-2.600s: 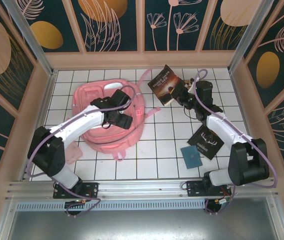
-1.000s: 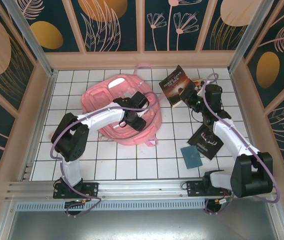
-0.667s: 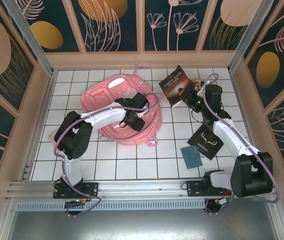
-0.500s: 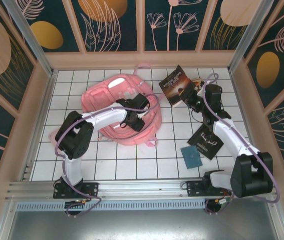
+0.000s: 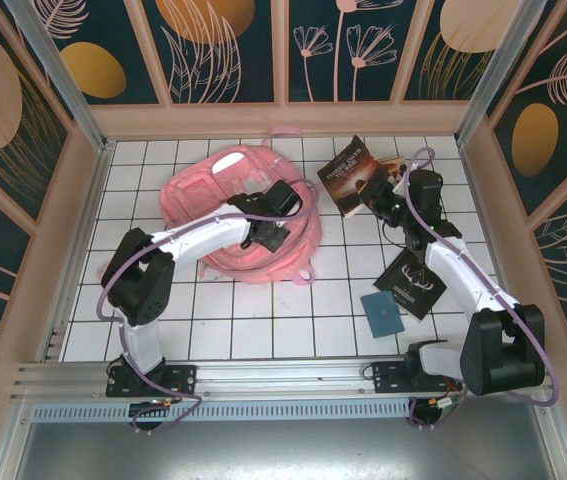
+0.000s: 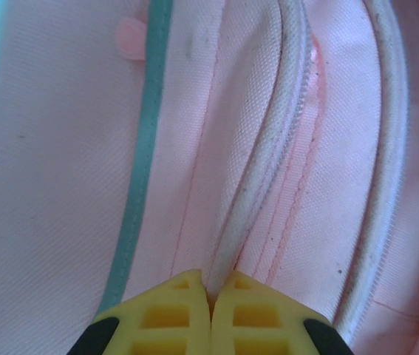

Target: Pack books, pencil case, and school supplies into a backpack

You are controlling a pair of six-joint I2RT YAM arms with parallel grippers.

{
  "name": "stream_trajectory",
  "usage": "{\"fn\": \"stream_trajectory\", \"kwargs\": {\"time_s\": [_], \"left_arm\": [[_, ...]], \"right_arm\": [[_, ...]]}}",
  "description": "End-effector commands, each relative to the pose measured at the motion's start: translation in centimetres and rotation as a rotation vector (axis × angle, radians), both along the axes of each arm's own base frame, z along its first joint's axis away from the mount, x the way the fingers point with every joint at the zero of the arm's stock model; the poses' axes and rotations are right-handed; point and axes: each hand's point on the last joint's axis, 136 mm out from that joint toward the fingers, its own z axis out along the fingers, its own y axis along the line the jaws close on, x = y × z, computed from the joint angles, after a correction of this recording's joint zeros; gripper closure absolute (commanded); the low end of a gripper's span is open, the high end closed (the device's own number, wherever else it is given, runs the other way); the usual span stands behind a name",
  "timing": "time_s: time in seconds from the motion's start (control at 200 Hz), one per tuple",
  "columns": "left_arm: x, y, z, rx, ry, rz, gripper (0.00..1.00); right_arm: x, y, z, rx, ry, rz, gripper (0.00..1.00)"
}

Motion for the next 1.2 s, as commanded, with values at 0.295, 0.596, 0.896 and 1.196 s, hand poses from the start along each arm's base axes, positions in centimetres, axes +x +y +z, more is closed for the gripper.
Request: {"fn": "stream_trajectory", "kwargs": {"time_s": [0.295, 0.596, 0.896, 1.196], "left_arm": [[5.3, 0.9, 14.7, -0.285, -0.448, 0.3, 1.0], [6.4, -0.1, 13.7, -0.305, -0.437, 0.342, 1.0], [6.5, -0.4, 17.6, -0.403, -0.464, 0.375, 1.0], [6.4, -0.3, 17.6, -0.413, -0.461, 0.384, 1.0]], "right_arm": [[-2.4, 1.4, 6.6, 0.062, -0.185, 0.119, 0.9], [-4.4, 2.4, 1.9, 0.06, -0.02, 0.178, 0.9], [-5.2, 1.3, -6.4, -0.013, 0.154, 0.137, 0.91], [-3.9, 0.7, 0.5, -0.018, -0.044, 0.129, 0.9]]}}
